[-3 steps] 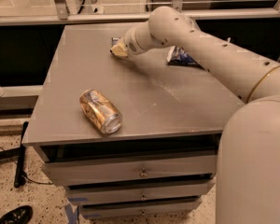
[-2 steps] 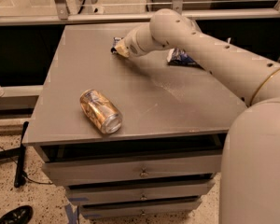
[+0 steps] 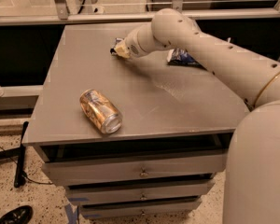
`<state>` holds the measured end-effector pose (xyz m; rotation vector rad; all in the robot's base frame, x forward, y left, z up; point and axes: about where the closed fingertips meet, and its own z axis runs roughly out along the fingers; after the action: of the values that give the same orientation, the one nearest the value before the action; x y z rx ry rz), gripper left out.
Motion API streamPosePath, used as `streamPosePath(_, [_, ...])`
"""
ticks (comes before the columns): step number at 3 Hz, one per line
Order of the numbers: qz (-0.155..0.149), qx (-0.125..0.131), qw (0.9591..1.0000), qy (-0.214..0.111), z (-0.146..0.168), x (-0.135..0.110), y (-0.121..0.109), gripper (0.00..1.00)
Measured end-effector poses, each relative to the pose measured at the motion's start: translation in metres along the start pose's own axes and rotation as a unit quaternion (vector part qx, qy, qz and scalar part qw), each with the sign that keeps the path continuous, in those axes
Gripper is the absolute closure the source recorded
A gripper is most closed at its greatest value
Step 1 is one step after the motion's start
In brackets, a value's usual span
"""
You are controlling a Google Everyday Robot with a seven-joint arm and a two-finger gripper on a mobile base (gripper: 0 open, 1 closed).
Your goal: Pick rxbar blueberry
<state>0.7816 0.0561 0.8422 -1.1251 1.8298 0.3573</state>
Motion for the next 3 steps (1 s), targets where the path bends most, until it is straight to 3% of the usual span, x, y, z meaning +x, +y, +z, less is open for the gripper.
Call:
streamPosePath(1, [-0.042, 0.001, 0.9989, -0.022, -0.017, -0.043, -0.008, 1.0])
streamPosePath(2, [-0.113, 0.008, 0.992, -0.057, -0.047, -0.113, -0.019, 1.0])
streamPosePath(3, [-0.158, 0.018, 0.9842, -0.077, -0.071, -0.157, -0.026, 1.0])
